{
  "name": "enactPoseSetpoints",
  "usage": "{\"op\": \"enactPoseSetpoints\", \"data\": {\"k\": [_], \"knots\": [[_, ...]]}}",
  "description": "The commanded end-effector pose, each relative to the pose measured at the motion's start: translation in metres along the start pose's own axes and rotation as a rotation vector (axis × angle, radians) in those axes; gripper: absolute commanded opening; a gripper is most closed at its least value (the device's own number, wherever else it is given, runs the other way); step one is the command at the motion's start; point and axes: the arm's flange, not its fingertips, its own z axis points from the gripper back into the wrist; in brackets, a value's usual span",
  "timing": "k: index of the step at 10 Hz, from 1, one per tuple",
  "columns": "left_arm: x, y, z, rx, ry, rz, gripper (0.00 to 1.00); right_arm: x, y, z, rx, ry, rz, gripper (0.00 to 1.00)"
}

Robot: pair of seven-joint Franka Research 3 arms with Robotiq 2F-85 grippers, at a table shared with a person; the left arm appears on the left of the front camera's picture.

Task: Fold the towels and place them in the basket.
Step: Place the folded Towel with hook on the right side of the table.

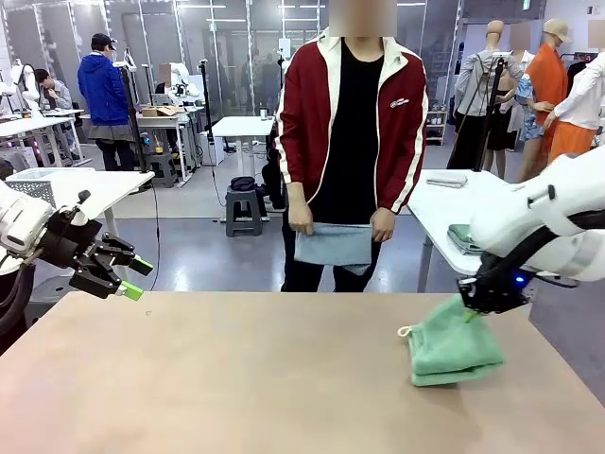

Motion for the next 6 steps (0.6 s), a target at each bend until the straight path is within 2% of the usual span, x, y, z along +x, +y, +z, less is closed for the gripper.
{"op": "enactPoseSetpoints", "data": {"k": [1, 4, 6], "knots": [[0.001, -0.001, 0.001, 0.001, -0.004, -0.004, 0.81, 0.015, -0.026, -0.004, 0.004, 0.017, 0.043, 0.06], [0.001, -0.001, 0.001, 0.001, -0.004, -0.004, 0.81, 0.03, -0.049, 0.001, -0.011, 0.027, 0.047, 0.06], [0.001, -0.001, 0.001, 0.001, -0.004, -0.004, 0.81, 0.021, -0.046, -0.002, -0.016, 0.014, 0.025, 0.06]]}}
